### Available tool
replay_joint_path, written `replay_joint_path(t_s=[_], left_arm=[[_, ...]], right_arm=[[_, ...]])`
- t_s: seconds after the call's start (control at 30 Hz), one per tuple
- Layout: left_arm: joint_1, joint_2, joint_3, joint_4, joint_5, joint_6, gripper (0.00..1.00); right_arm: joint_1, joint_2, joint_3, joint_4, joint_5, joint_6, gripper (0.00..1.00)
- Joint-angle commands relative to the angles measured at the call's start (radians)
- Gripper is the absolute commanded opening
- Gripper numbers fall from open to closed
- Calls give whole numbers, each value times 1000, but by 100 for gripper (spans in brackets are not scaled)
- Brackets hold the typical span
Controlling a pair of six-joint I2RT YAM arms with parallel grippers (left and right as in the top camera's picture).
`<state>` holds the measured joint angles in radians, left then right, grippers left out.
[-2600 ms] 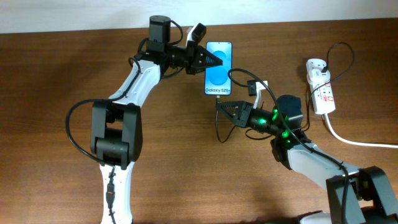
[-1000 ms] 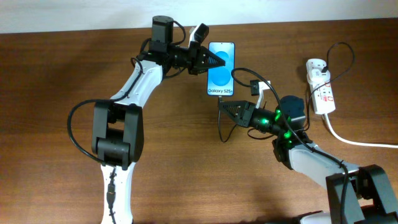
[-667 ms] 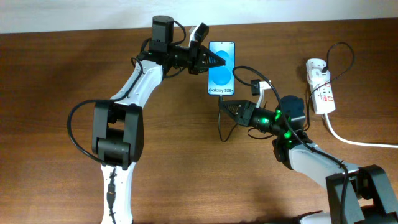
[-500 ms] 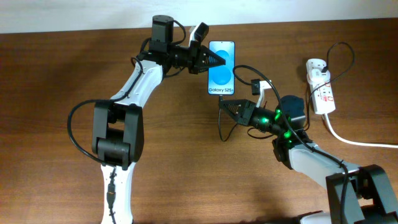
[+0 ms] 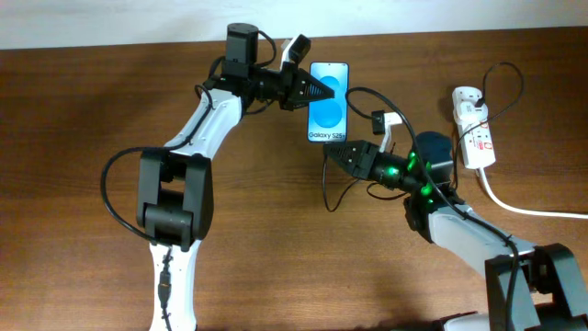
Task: Plug charger to phone and switch on socket
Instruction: 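Push the cable plug up into the phone's port with the right gripper, then lower the plugged-in phone flat onto the table with the left gripper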
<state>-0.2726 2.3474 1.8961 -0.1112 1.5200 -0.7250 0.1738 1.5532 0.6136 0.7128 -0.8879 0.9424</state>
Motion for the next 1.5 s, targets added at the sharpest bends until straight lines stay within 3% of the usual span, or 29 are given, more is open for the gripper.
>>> replay_joint_path(t_s=[0.0, 0.07, 0.13, 0.33, 0.43, 0.57, 0.73, 0.83, 0.9, 1.0, 1.1, 1.17, 1.3, 1.47], left_arm=[[33, -2, 1, 6, 52, 71, 0], [60, -2, 0, 5, 48, 114, 0], [90, -2, -3, 2, 43, 190, 0], [134, 0, -128, -2, -94, 233, 0], [147, 0, -158, -153, -271, 368, 0], [147, 0, -158, -250, -414, 383, 0], [140, -1, 85, -830, -906, 626, 0], [140, -1, 189, -991, -1010, 687, 0], [129, 0, 179, -1009, -1080, 697, 0], [122, 15, 179, -985, -1095, 664, 0], [122, 76, 179, -985, -1090, 647, 0], [122, 93, 179, -982, -1091, 647, 0], [122, 93, 179, -982, -1093, 647, 0], [122, 95, 179, -982, -1144, 647, 10]], right_arm=[[-11, -8, 23, -40, 1, -49, 36], [-11, -8, 23, -77, 2, -75, 44], [-11, -8, 23, -128, 5, -102, 45], [-11, -8, 23, -165, 9, -125, 45], [-11, -8, 23, -180, 9, -130, 45], [-11, -8, 23, -209, 19, -161, 45], [-11, -8, 23, -227, 35, -179, 46], [-10, -8, 23, -232, 35, -179, 46], [-10, -8, 23, -257, 44, -179, 46], [-10, -8, 23, -336, 62, -179, 64], [-5, -8, 23, -344, 88, -180, 65], [16, -8, 23, -343, 116, -179, 73], [42, -8, 23, -343, 145, -180, 77], [42, -8, 23, -343, 145, -179, 79]])
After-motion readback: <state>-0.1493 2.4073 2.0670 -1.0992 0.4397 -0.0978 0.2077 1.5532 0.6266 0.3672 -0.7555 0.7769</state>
